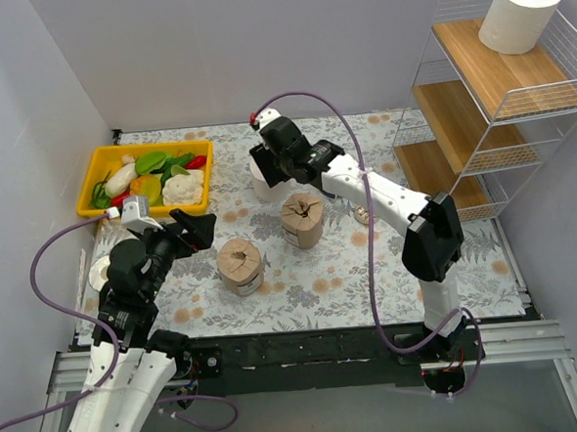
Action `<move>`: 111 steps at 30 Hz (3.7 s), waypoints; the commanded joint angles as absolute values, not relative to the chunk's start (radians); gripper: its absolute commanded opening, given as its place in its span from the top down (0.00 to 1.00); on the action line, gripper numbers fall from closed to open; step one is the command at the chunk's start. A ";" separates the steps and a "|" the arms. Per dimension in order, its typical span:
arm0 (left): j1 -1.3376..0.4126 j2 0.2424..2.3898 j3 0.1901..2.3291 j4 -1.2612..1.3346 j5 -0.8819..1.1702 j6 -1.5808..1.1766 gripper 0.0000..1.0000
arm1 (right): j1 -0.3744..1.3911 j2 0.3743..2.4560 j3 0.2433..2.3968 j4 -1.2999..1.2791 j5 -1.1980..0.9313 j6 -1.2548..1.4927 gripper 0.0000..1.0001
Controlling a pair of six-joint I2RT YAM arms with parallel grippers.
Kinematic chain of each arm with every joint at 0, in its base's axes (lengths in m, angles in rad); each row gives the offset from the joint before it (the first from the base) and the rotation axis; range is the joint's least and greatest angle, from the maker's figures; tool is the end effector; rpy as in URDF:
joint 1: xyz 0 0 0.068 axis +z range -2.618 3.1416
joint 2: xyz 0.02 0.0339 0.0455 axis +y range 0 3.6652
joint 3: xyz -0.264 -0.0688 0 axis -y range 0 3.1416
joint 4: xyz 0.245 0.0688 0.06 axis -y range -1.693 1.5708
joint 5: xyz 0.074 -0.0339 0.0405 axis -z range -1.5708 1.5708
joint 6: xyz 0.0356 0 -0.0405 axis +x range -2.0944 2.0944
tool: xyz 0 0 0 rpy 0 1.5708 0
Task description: Place and organize the paper towels onto the shelf
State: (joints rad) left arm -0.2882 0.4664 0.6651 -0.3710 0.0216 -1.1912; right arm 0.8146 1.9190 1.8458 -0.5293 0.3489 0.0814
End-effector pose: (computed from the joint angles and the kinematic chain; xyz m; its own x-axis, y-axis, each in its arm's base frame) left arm 0.1153 -0.0350 0.3206 -0.3438 -0.8666 -0.3616 -0.0398 0.3982 -0.9164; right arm 0.3158 0.3171 0.3427 -0.4274 -0.3418 -0.8369 -0.4571 0.8804 -0.1261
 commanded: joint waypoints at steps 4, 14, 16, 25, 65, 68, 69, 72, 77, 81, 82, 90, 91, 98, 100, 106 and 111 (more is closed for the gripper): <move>-0.287 0.459 0.710 -0.416 -0.104 -1.198 0.02 | 0.815 2.101 2.048 -0.460 0.361 0.124 0.30; -0.287 0.462 0.707 -0.414 -0.103 -1.201 0.02 | 0.815 2.256 2.137 -0.407 0.290 0.109 0.32; -0.287 0.462 0.707 -0.413 -0.103 -1.201 0.02 | 0.815 2.275 2.132 -0.393 0.288 0.101 0.33; -0.287 0.466 0.706 -0.410 -0.092 -1.200 0.02 | 0.816 2.338 2.129 -0.367 0.319 0.066 0.33; -0.287 0.477 0.707 -0.411 -0.104 -1.200 0.02 | 0.824 2.388 2.111 -0.244 0.364 -0.061 0.32; -0.287 0.477 0.707 -0.411 -0.104 -1.200 0.02 | 0.824 2.388 2.106 -0.245 0.374 -0.071 0.45; -0.287 0.479 0.707 -0.411 -0.104 -1.198 0.02 | 0.824 2.385 2.105 -0.245 0.380 -0.080 0.50; -0.287 0.479 0.706 -0.411 -0.104 -1.198 0.02 | 0.824 2.350 2.063 -0.218 0.390 -0.103 0.65; -0.287 0.480 0.706 -0.410 -0.104 -1.198 0.02 | 0.830 2.243 1.976 -0.144 0.371 -0.181 0.72; -0.287 0.479 0.704 -0.408 -0.101 -1.198 0.02 | 0.834 2.183 1.964 -0.144 0.341 -0.236 0.72; -0.287 0.480 0.704 -0.408 -0.101 -1.198 0.02 | 0.838 2.157 1.962 -0.144 0.339 -0.261 0.72; -0.287 0.476 0.701 -0.407 -0.101 -1.198 0.02 | 0.867 1.965 1.979 -0.184 0.393 -0.422 0.72; -0.287 0.476 0.701 -0.407 -0.101 -1.198 0.02 | 0.867 1.927 2.006 -0.199 0.400 -0.439 0.72; -0.287 0.477 0.703 -0.405 -0.098 -1.200 0.02 | 0.868 1.741 2.043 -0.236 0.590 -0.658 0.72; -0.285 0.476 0.701 -0.405 -0.098 -1.198 0.02 | 0.868 1.695 2.043 -0.222 0.655 -0.751 0.71; -0.284 0.479 0.699 -0.403 -0.092 -1.198 0.02 | 0.801 1.617 2.054 -0.207 0.779 -0.859 0.69; -0.284 0.488 0.699 -0.399 -0.080 -1.197 0.02 | 0.680 1.563 2.072 -0.186 0.792 -0.865 0.69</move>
